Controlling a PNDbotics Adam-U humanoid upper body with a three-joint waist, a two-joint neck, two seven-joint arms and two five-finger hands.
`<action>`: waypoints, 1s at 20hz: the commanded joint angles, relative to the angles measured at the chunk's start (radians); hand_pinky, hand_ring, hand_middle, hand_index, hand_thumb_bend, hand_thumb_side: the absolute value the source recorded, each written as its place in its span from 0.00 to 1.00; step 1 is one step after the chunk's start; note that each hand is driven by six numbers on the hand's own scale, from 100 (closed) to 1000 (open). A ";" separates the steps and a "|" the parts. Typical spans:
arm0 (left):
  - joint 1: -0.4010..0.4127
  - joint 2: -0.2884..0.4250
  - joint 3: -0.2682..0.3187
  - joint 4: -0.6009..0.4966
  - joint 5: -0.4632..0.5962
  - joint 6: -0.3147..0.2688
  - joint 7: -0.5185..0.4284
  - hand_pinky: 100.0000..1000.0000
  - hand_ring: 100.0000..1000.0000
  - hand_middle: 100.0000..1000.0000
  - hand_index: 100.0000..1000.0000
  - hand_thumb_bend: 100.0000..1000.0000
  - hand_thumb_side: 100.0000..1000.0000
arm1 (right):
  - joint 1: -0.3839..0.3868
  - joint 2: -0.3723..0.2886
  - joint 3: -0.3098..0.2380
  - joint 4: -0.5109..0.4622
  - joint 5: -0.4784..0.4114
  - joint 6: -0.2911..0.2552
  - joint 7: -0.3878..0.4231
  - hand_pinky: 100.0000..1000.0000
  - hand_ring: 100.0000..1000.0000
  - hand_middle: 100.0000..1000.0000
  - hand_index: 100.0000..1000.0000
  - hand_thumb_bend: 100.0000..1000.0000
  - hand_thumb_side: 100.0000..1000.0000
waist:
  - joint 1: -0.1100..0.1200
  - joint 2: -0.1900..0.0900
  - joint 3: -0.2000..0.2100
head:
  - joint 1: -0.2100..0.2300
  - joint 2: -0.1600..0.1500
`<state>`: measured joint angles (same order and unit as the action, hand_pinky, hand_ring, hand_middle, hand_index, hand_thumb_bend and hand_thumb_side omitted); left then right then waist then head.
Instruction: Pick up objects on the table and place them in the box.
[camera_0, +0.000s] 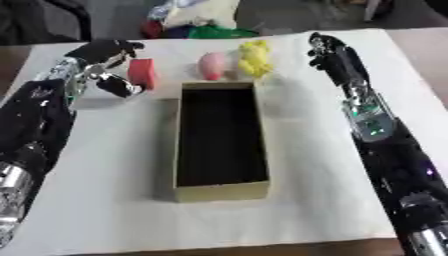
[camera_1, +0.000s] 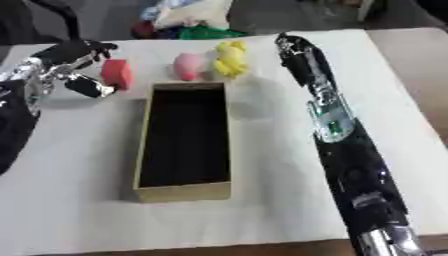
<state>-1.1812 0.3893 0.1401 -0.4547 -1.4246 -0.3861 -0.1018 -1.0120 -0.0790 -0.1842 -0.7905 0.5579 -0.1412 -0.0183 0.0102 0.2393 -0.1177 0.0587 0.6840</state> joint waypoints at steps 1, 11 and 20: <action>-0.016 0.023 0.001 -0.017 -0.012 -0.007 -0.007 0.64 0.64 0.63 0.94 0.13 0.26 | -0.029 -0.021 0.003 -0.023 -0.010 -0.003 0.001 0.68 0.62 0.61 0.86 0.00 0.98 | -0.002 -0.017 -0.002 | -0.001 -0.010; -0.016 0.016 -0.003 -0.046 0.003 -0.046 0.009 0.50 0.48 0.45 0.79 0.00 0.22 | -0.024 -0.024 0.000 -0.010 -0.010 0.004 -0.005 0.68 0.62 0.61 0.87 0.00 0.98 | -0.008 -0.037 -0.001 | 0.001 -0.004; -0.018 -0.010 -0.057 -0.121 0.083 -0.187 -0.039 0.52 0.50 0.47 0.81 0.00 0.19 | -0.011 -0.021 -0.001 -0.004 0.002 0.007 -0.008 0.68 0.62 0.61 0.87 0.00 0.98 | -0.006 -0.091 0.024 | 0.002 0.014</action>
<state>-1.1785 0.3684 0.0912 -0.5462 -1.3553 -0.5530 -0.1329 -1.0060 -0.0811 -0.1844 -0.7839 0.5537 -0.1358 -0.0234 0.0041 0.1689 -0.0947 0.0594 0.6931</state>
